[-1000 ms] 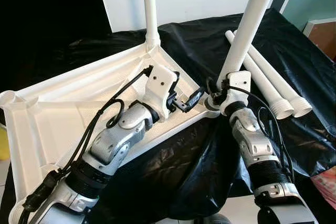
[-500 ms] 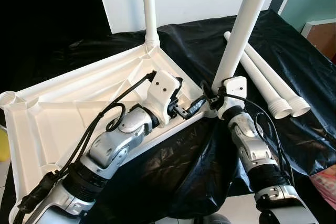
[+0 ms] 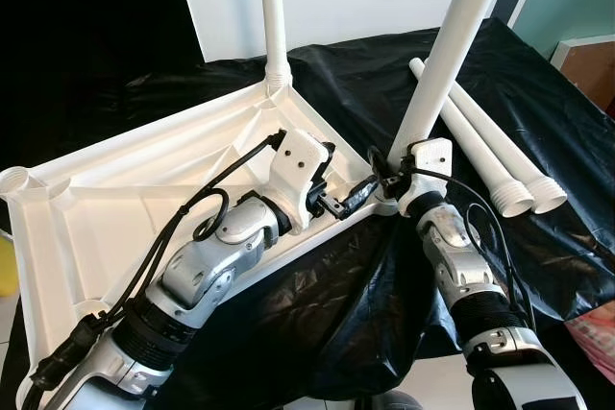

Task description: Building children table

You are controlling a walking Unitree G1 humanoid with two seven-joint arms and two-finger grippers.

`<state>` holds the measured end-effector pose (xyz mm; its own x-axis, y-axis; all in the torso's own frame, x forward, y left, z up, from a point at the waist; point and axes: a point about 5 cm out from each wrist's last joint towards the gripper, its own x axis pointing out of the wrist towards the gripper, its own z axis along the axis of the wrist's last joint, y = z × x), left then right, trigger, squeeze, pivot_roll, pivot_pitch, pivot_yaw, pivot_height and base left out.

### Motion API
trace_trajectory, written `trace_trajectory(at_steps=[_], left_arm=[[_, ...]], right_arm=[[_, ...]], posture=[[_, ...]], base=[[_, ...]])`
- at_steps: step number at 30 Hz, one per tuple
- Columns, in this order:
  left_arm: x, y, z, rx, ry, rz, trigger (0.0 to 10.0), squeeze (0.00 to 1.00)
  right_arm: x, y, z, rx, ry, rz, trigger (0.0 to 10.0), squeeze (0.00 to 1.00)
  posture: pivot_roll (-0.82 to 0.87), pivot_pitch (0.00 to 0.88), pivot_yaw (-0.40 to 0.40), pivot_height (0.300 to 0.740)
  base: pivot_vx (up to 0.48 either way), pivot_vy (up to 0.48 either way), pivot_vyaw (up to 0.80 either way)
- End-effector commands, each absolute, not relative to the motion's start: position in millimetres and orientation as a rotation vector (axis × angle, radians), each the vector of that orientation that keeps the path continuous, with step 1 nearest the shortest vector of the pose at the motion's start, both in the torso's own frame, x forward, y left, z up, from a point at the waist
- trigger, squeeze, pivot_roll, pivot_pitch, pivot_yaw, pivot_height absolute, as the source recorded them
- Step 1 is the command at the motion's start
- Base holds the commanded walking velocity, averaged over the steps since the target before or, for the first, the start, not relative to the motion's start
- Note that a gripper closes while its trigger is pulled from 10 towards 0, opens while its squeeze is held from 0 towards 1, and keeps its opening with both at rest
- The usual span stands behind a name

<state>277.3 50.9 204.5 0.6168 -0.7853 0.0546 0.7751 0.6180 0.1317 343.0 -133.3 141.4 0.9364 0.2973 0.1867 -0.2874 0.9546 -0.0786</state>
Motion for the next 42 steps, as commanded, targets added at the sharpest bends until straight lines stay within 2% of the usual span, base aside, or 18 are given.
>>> trace_trajectory(at_steps=[1, 12, 21, 24, 32, 42], left_arm=[[262, 42, 205, 0.134, -0.102, -1.192, 10.0, 0.0], [261, 42, 206, 0.129, -0.101, -1.199, 10.0, 0.0], [261, 43, 208, 0.127, -0.103, -1.203, 10.0, 0.0], [261, 43, 208, 0.129, -0.103, -1.203, 10.0, 0.0], [261, 43, 209, 0.13, -0.105, -1.204, 10.0, 0.0], [261, 45, 211, 0.133, -0.106, -1.204, 10.0, 0.0]], right_arm=[[338, -136, 116, -0.048, -0.082, 0.301, 10.0, 0.0], [322, -138, 100, -0.195, -0.092, 0.449, 10.0, 0.0], [322, -145, 97, -0.251, -0.076, 0.496, 10.0, 0.0], [323, -146, 97, -0.23, -0.071, 0.491, 10.0, 0.0], [331, -147, 98, -0.039, -0.018, 0.428, 10.0, 0.0], [333, -145, 96, -0.02, 0.0, 0.42, 10.0, 0.0]], posture=[[0.01, 0.12, 0.004, 0.74], [0.0, 0.126, 0.006, 0.74], [0.0, 0.125, 0.01, 0.74], [0.01, 0.124, 0.011, 0.74], [0.01, 0.123, 0.012, 0.74], [0.01, 0.123, 0.017, 0.74]], base=[[0.0, 0.0, 0.0], [0.0, 0.0, 0.0], [0.0, 0.0, 0.0], [0.0, 0.0, 0.0], [0.0, 0.0, 0.0], [0.0, 0.0, 0.0]])
